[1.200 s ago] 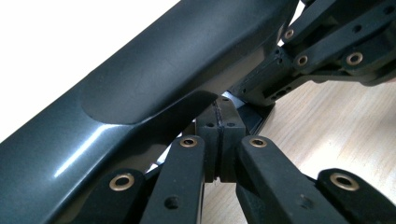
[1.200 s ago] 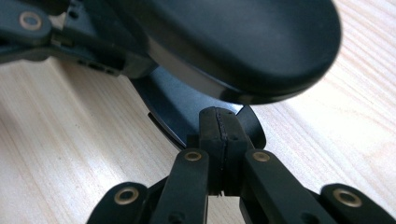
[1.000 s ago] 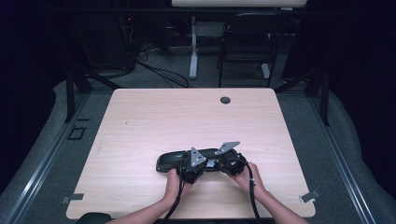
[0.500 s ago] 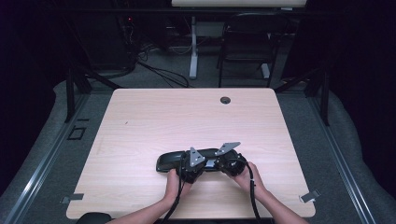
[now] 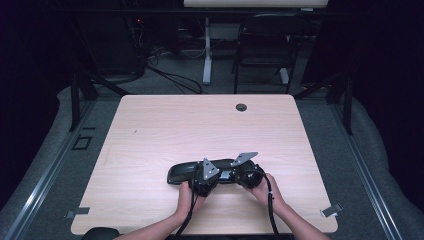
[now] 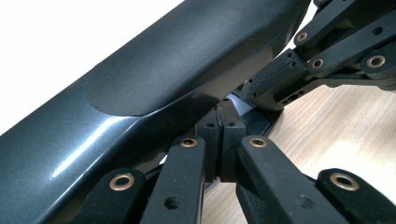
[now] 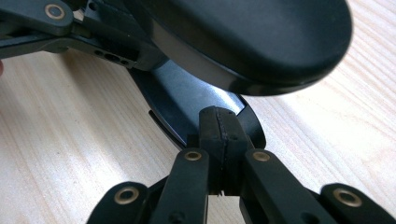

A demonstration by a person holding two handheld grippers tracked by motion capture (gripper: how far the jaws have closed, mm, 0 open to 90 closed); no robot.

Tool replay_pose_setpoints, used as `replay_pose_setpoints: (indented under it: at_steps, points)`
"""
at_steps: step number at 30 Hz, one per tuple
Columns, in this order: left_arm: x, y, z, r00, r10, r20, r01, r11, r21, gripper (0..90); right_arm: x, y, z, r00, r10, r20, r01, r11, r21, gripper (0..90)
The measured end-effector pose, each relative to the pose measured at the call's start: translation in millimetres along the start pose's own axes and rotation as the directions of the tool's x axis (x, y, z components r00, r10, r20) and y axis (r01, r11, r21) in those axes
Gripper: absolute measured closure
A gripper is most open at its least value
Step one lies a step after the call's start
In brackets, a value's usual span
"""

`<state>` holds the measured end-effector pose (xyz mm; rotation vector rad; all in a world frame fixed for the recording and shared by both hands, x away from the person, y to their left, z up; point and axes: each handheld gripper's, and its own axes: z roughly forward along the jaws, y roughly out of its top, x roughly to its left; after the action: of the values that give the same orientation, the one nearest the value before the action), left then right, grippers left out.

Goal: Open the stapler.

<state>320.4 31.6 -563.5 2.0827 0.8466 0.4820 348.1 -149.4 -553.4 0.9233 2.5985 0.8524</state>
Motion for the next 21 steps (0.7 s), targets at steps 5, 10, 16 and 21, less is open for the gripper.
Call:
replay_pose_setpoints:
  at_steps: [5,10,16,21]
  points:
    - [0.0,0.1,0.0,1.0000,0.004,0.000,-0.004,1.0000,0.000,90.0,-1.8,-0.9,0.7,0.9997,0.019,-0.012,-0.019,1.000,-0.013,90.0]
    - [-2.0,-0.6,-0.3,0.9999,0.012,-0.008,-0.012,0.9998,-0.018,90.0,-2.6,-1.4,0.5,0.9993,0.033,-0.019,-0.033,0.999,-0.014,90.0]
    - [-4.5,0.8,4.2,0.9998,0.021,-0.007,-0.021,0.9995,-0.024,90.0,-3.2,-1.3,0.5,0.9988,0.043,-0.022,-0.043,0.999,-0.014,90.0]
    - [-6.0,1.0,5.5,0.9996,0.025,-0.009,-0.026,0.9990,-0.037,90.0,-3.3,-1.5,0.6,0.9986,0.047,-0.025,-0.047,0.999,-0.016,90.0]
